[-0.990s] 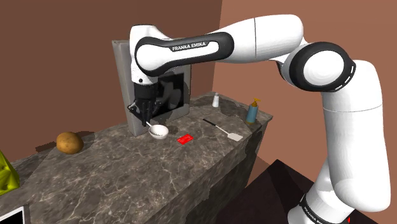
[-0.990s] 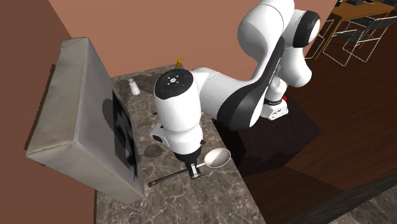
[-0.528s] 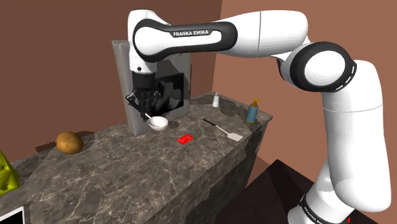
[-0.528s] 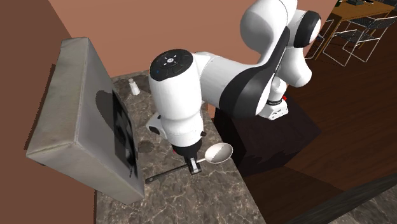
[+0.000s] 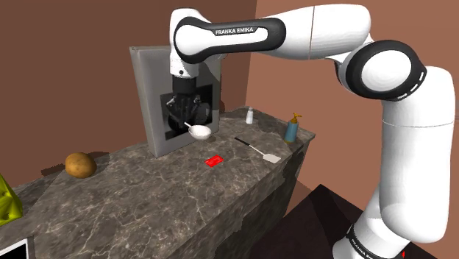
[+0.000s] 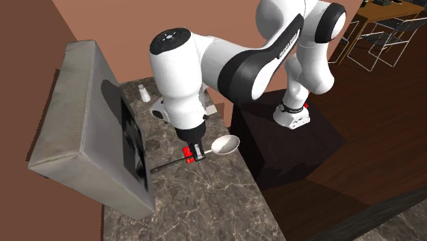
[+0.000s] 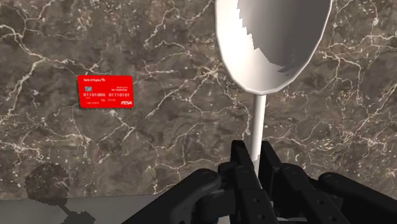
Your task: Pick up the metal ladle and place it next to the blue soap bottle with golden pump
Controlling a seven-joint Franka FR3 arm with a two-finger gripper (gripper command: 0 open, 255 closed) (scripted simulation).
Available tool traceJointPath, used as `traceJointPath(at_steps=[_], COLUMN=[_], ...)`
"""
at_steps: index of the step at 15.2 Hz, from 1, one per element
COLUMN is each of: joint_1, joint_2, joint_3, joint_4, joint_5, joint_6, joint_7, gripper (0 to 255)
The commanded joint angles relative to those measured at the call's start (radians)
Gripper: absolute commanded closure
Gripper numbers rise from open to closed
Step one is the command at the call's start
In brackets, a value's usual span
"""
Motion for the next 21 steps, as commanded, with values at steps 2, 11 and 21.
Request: traceJointPath(at_steps=[2,11,21], joint_1=[-0.053,-0.194,-0.33], joint_2=[-0.042,-0.111,-0.093], joint_3=[-0.015,-0.078,-0.157], joint_4=[-0.054,-0.139,-0.102], joint_5=[0.02,0.058,0.069], joint_6=[0.01,0.012,-0.025], joint_7=[-0.067,-0.27,-0.484], gripper=[255,255,255])
